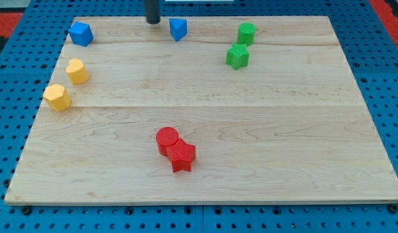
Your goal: Slide the blue cube a bit up
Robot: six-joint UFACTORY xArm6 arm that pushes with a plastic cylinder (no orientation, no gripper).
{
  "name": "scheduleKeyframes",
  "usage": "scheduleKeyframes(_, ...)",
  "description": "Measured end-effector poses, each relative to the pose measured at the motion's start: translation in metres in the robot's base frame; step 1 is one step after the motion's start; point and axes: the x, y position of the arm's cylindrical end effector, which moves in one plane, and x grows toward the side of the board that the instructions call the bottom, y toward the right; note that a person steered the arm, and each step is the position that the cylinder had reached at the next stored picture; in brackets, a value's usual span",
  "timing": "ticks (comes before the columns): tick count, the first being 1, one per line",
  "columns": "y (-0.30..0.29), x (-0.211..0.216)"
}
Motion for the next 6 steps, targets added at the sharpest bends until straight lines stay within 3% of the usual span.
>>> scheduleKeyframes(1, 0.011, 0.022)
scheduleKeyframes(2, 0.069, 0.022)
scheduleKeyframes(3, 0.057, 0.040)
scheduleKeyframes(5, -0.127, 0.089)
scheduleKeyframes(6, -0.188, 0.084)
